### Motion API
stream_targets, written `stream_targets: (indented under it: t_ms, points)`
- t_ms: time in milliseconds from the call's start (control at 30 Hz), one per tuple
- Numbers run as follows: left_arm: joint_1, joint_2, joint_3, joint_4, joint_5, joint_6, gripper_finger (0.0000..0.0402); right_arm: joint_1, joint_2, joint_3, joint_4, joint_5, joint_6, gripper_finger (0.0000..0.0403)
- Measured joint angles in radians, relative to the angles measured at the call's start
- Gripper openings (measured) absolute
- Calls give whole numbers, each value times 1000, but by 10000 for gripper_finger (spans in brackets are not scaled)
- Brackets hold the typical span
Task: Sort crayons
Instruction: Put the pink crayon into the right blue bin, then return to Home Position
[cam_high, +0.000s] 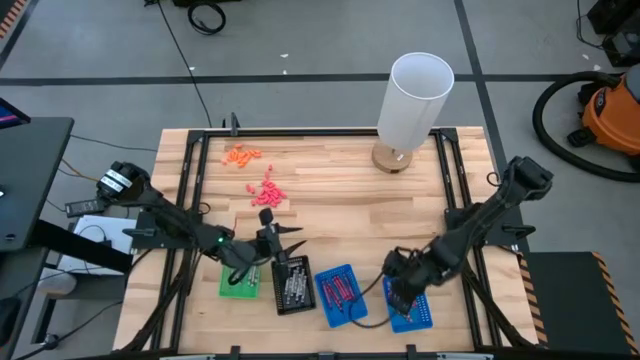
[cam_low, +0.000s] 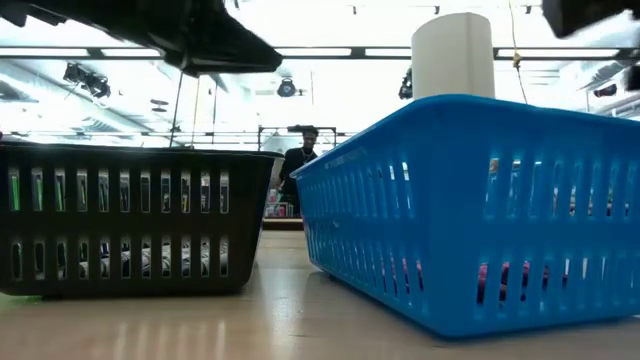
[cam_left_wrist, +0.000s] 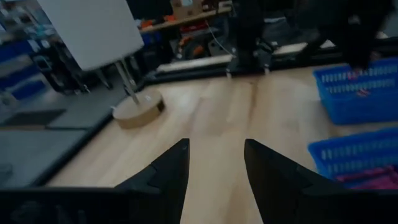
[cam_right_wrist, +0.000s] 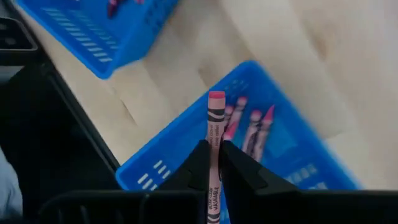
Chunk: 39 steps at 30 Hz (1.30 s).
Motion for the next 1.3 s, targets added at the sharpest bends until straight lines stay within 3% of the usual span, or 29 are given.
stream_targets:
  t_ms: [133,267,433,600,800,867,1033,1300]
  points:
    - [16,-1,0,67,0,76,165,48,77,-4,28,6,111,34]
    - [-28,-60,-1,67,6,138,165,78,128,-5,-3,4,94,52]
    - [-88,-265,-30,-29,32,120,162,87,128,-5,-17,6,41,116]
    - [-137,-462,-146,-46,51,9,154,86,102,-4,-20,27,-59,177]
    - [-212,-669,-305,12,55,-140,153,81,-57,-5,-75,391,-158,197]
    - [-240,-724,-358,46,54,-176,153,53,-116,-5,-66,444,-246,192]
    - [-278,-828,-478,194,47,-170,153,-61,-267,-54,80,478,-470,174]
    - [-302,-910,-563,297,42,-83,153,-230,-525,-333,520,422,-687,151]
